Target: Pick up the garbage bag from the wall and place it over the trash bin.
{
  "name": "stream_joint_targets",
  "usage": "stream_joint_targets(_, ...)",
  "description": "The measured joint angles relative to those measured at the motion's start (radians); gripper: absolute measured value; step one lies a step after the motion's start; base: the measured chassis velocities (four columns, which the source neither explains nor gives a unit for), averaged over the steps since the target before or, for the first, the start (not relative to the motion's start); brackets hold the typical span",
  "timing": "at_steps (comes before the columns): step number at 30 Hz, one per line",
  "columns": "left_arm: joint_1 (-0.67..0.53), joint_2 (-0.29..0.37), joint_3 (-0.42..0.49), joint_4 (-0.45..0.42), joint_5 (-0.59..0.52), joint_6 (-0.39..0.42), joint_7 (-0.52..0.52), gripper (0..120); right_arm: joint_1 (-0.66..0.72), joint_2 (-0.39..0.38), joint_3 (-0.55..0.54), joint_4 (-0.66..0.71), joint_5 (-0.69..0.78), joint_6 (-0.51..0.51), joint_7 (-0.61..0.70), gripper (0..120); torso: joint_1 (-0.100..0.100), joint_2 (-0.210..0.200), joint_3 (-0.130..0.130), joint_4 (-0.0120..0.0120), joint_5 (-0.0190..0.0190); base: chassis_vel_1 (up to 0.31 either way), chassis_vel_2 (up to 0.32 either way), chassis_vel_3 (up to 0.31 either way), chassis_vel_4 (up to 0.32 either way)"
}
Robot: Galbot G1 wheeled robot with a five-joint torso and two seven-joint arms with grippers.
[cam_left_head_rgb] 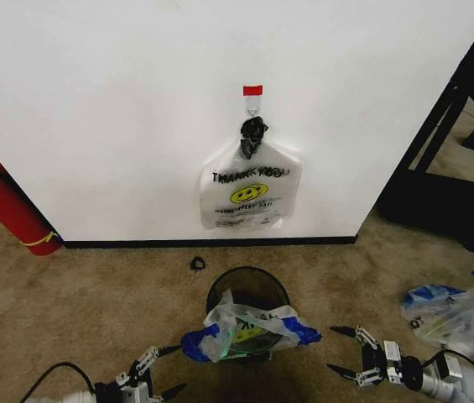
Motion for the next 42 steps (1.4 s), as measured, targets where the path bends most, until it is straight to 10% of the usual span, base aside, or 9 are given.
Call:
stream_joint_targets(6,0.018,-0.007,-0.063,-0.069,-0.048,0.031,0.164,100,0.023,-0.003,-0.050,0.051,-0.009,-0.007,0.025,100,0.000,0.000,0.000,-0.0002,0.0000,0.000,0.000,0.000,0.000)
stream_joint_targets(11,0.046,-0.026,0.067,-0.157,-0.125,0.173,-0.140,100,0.076,-0.003,-0.088,0.054,-0.080,-0.036,0.038,100,0.000,0.000,0.000,-0.0001,0.0000,0.000,0.000,0.000,0.000)
stream_joint_targets(24,-0.023,-0.045,0.351,-0.168,-0.164,0.399,-0.541,88,0.197,0.004,-0.231,0.019,-0.137,-0.056,0.130,81,0.000,0.000,0.000,-0.0002,0.0001,0.000,0.000,0.000,0.000)
stream_joint_targets(35,-0.023,-0.037,0.410,-0.164,-0.171,0.438,-0.541,65,0.265,-0.002,-0.280,-0.012,-0.151,-0.084,0.089,75,0.000,0.000,0.000,-0.0001,0.0001,0.000,0.000,0.000,0.000)
stream_joint_targets(42,-0.023,-0.037,0.413,-0.179,-0.174,0.450,-0.547,52,0.267,-0.018,-0.262,-0.009,-0.149,-0.113,0.037,52,0.000,0.000,0.000,-0.0002,0.0001,0.000,0.000,0.000,0.000)
